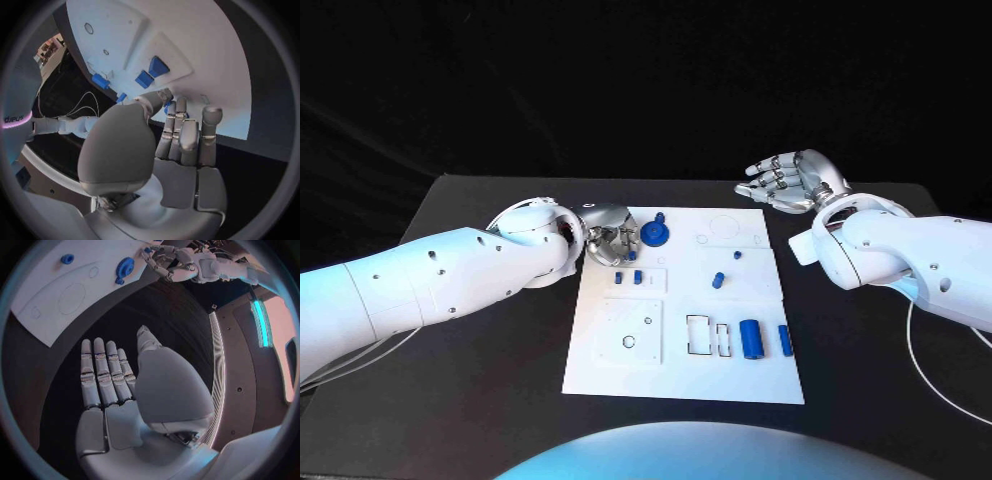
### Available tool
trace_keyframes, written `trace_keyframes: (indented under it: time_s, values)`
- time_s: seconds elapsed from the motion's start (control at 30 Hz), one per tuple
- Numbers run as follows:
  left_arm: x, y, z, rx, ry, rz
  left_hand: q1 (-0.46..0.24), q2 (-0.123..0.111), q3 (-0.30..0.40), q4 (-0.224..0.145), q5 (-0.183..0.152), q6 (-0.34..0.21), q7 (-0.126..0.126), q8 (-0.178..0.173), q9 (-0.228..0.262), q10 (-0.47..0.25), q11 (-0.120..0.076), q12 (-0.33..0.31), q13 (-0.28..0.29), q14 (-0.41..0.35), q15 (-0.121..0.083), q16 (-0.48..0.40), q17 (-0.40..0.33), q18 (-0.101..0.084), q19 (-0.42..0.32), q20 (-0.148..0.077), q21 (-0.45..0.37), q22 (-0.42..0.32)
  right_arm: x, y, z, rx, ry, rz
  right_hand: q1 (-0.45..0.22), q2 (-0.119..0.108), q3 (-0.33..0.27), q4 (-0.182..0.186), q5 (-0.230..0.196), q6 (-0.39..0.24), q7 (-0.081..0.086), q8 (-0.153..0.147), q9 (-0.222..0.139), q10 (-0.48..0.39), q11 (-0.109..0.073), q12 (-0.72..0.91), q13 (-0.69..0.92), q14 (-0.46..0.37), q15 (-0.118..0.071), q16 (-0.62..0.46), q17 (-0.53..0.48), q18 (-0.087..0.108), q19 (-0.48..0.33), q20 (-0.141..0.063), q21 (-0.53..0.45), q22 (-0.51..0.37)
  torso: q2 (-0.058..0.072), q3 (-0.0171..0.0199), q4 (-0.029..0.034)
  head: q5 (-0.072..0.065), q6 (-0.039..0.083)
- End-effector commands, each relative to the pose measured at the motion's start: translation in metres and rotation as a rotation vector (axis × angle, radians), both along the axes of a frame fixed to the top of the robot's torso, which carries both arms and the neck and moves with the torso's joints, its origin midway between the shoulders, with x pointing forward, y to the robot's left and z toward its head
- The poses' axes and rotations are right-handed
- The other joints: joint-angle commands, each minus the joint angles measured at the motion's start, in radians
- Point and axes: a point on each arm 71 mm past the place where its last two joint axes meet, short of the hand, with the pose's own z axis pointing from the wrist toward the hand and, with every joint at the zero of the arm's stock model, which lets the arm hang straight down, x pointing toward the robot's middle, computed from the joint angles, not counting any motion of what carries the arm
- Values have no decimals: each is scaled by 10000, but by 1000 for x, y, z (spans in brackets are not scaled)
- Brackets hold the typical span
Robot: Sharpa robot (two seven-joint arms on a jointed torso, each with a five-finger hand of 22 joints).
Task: Assemble the parts on the task board
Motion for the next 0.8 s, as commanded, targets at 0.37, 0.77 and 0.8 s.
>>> trace_keyframes:
  time_s: [0.37,0.77,0.8]
  values:
    - [1,4,-1,235,44,270,-57,-60,-390,86,-25,-1083,38,-833,-345,-130,57,-196,152,-123,50,-60,-154,11,-107,28,-195,-175,1,0,1,-135,-134,-8,-115,-127,-32,63,-31,-146,585,-120,-52,-175,80,-118,-20,-111,65,-147,-71,96,-108,44,-60,-98,1,-2,-3,22,0]
    - [5,30,5,-778,226,1012,364,148,-216,-24,28,-808,216,-783,-385,-499,208,-354,193,-716,160,-339,-1268,159,-677,101,-672,-881,-3,-7,-4,-1839,302,1502,1150,-254,1416,-388,-13,1160,-101,173,-84,1350,-678,-791,-47,3045,-926,635,371,148,1772,-850,1018,103,-1,-1,-20,-148,60]
    - [5,34,6,-1197,516,1252,510,173,-22,-122,27,-704,257,-748,-396,-585,266,-406,187,-992,190,-503,-1770,227,-963,123,-889,-1215,-4,-8,-5,-2299,338,1832,1204,-379,1689,-345,-14,1409,-218,205,-86,1848,-826,-920,-22,3477,-1084,794,494,147,2050,-1012,1265,243,2,0,-19,-186,77]
